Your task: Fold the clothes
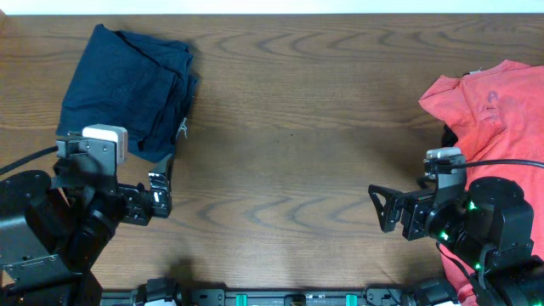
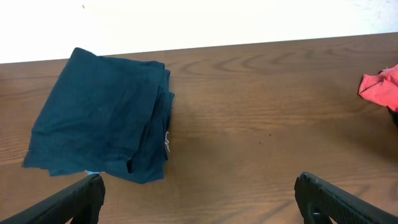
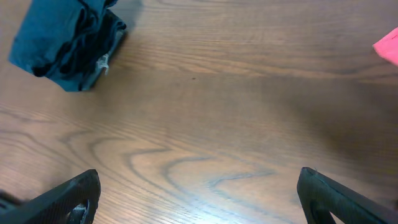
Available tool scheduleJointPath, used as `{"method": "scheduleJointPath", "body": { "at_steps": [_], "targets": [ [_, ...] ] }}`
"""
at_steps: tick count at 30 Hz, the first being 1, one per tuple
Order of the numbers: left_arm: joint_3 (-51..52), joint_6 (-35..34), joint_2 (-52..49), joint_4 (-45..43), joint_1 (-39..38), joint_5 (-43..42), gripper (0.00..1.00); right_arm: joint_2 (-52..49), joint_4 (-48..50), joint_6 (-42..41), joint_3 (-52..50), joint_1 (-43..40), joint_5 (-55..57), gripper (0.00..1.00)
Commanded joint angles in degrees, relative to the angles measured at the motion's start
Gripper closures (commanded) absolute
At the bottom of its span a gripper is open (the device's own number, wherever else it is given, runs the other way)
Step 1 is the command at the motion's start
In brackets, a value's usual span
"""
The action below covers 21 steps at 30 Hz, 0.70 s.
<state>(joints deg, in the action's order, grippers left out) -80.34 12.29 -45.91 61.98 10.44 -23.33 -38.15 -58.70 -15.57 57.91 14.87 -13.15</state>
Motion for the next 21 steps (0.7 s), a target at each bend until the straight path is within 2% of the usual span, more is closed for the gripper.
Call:
{"method": "scheduleJointPath", "body": {
  "at_steps": [1,10,19,21],
  "targets": [
    [-0.26,0.74,-0.04,0.20,-0.13,0.70,0.02,0.04,-0.09,-3.15,0.55,0.52,-2.82,0.01],
    [-0.26,0.74,-0.04,0.20,-0.13,0.70,0.02,0.07,0.70,-2.36,0.55,0.52,7.04,0.01],
    [-0.26,0.74,-0.04,0.20,-0.13,0.70,0.02,0.94,6.38,-2.32,0.48,0.39,23.65,0.01],
    [-0.26,0.74,-0.04,0.20,-0.13,0.70,0.02,3.37,8.33,0.39,-0.50,-0.57,24.76,0.01]
  ]
}}
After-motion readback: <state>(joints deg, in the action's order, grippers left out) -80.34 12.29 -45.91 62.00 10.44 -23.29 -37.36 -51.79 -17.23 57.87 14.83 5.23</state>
